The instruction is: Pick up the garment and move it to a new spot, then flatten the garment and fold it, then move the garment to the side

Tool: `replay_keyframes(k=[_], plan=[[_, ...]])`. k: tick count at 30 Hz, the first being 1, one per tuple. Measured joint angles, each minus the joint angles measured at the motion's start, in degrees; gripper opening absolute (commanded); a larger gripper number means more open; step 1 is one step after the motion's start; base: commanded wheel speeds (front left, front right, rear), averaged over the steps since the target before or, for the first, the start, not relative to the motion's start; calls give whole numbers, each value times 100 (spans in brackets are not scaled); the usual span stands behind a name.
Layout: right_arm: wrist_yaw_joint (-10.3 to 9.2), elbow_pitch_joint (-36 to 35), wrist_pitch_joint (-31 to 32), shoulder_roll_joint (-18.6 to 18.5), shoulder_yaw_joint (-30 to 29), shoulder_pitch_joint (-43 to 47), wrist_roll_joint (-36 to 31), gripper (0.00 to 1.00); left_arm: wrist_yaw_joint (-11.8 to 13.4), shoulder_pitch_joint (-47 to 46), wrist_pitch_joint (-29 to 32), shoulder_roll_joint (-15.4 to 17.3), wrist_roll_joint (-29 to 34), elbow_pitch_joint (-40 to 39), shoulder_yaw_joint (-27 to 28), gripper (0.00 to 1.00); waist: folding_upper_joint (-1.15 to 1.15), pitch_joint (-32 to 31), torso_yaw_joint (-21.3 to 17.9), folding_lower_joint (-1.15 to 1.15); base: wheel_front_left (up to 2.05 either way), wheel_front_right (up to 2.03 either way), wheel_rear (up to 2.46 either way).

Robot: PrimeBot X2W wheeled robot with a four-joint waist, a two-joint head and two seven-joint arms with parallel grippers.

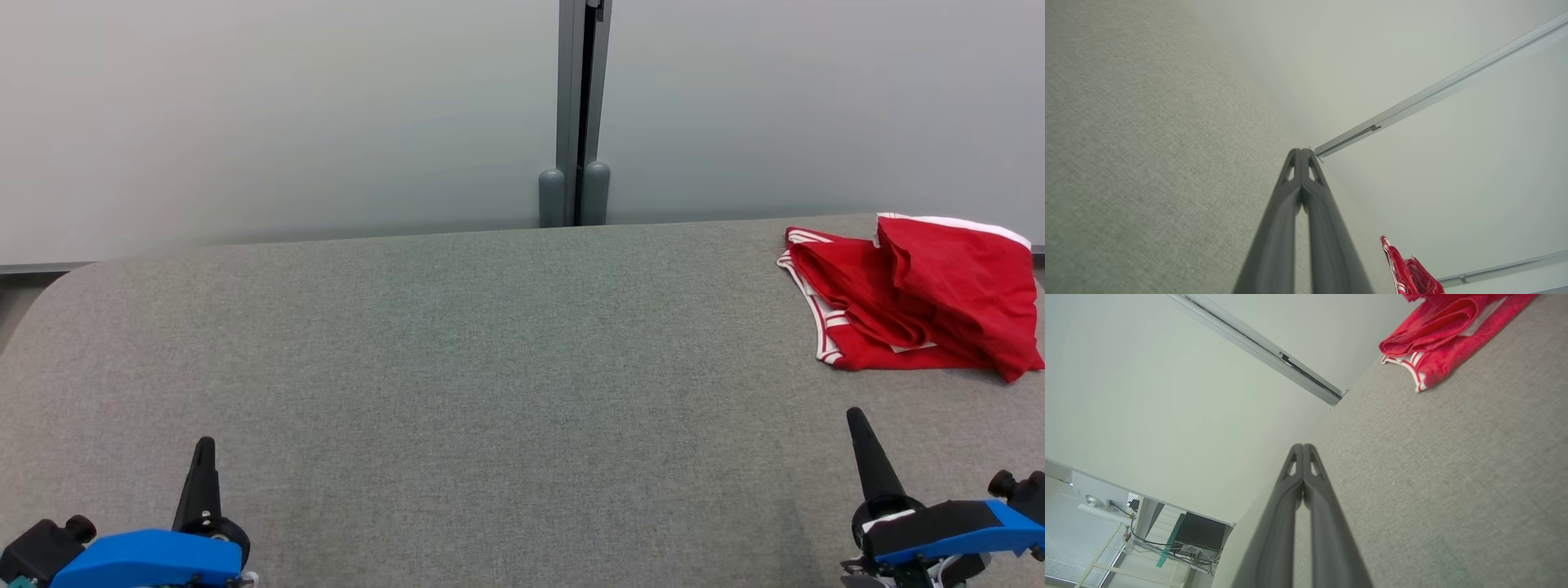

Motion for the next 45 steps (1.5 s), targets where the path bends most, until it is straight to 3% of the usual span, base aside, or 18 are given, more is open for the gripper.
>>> replay_keyframes(k=[45], plan=[[0,84,357,21,-156,-241,2394,0,-378,-550,376,-311,-2258,361,226,0,0,69,60,-1,0,0,0]])
